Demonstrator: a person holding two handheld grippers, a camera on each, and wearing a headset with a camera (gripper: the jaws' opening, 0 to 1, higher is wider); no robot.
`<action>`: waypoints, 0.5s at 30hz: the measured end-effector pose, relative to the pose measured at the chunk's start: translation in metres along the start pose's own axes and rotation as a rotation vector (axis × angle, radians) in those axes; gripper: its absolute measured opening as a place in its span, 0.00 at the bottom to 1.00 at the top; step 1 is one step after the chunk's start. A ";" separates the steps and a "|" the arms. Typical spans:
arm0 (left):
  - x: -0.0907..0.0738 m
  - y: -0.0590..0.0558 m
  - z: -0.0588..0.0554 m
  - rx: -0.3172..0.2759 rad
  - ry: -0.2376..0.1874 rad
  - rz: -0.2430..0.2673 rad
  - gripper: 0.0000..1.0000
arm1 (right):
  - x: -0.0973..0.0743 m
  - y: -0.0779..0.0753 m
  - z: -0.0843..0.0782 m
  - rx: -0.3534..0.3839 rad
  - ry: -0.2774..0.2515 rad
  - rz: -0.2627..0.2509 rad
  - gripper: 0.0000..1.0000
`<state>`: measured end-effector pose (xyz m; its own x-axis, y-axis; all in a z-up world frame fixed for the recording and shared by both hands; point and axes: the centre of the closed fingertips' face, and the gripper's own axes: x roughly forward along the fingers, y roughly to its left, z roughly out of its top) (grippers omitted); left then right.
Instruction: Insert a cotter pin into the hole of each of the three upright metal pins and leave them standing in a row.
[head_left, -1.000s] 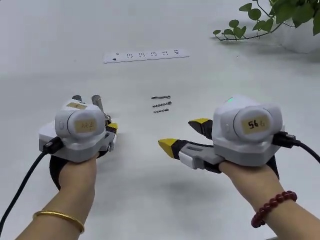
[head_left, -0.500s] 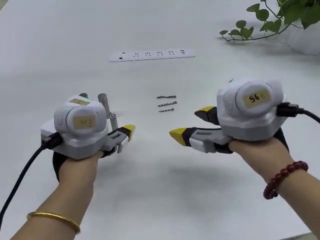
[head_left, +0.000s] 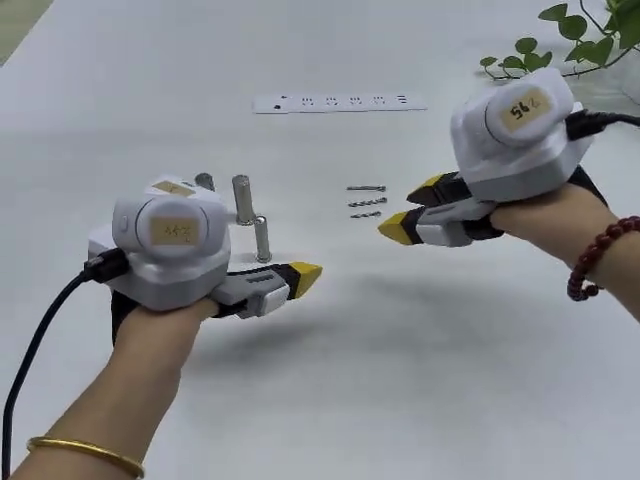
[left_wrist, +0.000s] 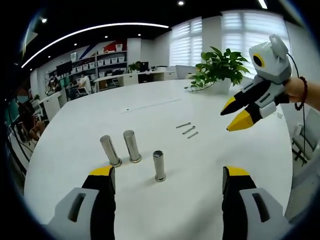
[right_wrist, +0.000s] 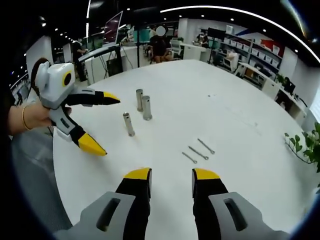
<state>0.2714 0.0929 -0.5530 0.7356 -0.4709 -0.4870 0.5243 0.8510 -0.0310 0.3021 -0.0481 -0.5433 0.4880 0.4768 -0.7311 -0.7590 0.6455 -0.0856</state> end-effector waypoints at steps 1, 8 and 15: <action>-0.003 0.000 0.000 0.001 -0.002 0.001 0.89 | 0.004 -0.003 -0.002 -0.010 0.027 0.017 0.28; -0.015 0.003 0.002 -0.015 -0.020 0.006 0.99 | 0.019 -0.009 -0.007 -0.059 0.116 0.081 0.28; -0.024 0.010 0.002 -0.014 -0.025 0.016 0.99 | 0.032 -0.011 -0.015 -0.142 0.190 0.115 0.27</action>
<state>0.2595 0.1120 -0.5399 0.7541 -0.4632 -0.4656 0.5070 0.8612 -0.0356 0.3196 -0.0489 -0.5762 0.3155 0.4126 -0.8545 -0.8641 0.4970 -0.0791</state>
